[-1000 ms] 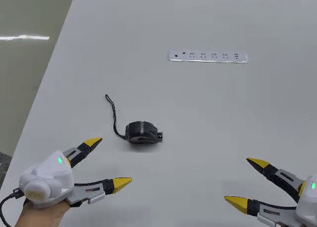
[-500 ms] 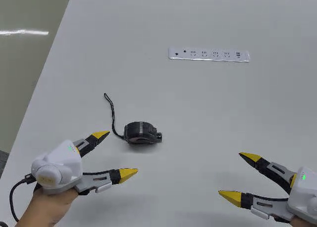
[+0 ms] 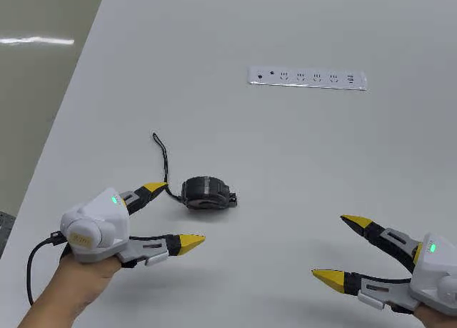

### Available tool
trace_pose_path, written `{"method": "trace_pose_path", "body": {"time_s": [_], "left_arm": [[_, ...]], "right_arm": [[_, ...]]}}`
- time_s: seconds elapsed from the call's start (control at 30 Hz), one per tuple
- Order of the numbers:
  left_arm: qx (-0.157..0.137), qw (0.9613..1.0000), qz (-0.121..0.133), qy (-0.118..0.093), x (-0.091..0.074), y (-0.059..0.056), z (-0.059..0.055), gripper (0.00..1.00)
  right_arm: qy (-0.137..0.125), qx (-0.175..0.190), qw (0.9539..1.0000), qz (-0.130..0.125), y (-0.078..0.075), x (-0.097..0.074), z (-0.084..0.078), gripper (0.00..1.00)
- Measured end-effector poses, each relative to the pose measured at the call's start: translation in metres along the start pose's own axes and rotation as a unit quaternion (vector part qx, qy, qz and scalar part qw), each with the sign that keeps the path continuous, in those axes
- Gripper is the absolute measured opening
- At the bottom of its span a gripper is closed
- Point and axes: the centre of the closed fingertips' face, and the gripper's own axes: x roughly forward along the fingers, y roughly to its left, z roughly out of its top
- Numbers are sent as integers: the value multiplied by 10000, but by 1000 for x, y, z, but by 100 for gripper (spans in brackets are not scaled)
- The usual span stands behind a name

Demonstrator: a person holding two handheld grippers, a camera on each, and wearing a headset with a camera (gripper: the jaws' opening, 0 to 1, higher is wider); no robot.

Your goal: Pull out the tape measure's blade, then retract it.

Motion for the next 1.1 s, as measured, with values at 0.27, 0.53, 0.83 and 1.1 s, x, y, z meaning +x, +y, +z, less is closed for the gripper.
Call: {"method": "trace_pose_path", "body": {"time_s": [0.27, 0.53, 0.83, 1.1], "left_arm": [[82, 9998, -75, 133, 12, 5, -1, 71], [104, 9996, -169, 193, 20, 12, 0, 70], [237, 9985, -432, 245, 27, 16, 3, 68], [316, 9965, -687, 347, 32, 14, -1, 65]], "right_arm": [[16, -9, 9999, 101, -3, 9, 2, 69], [44, -29, 9998, 204, -10, 16, 1, 69], [82, -50, 9993, 356, -12, 27, 1, 68], [111, -83, 9988, 467, -14, 35, 0, 67]]}}
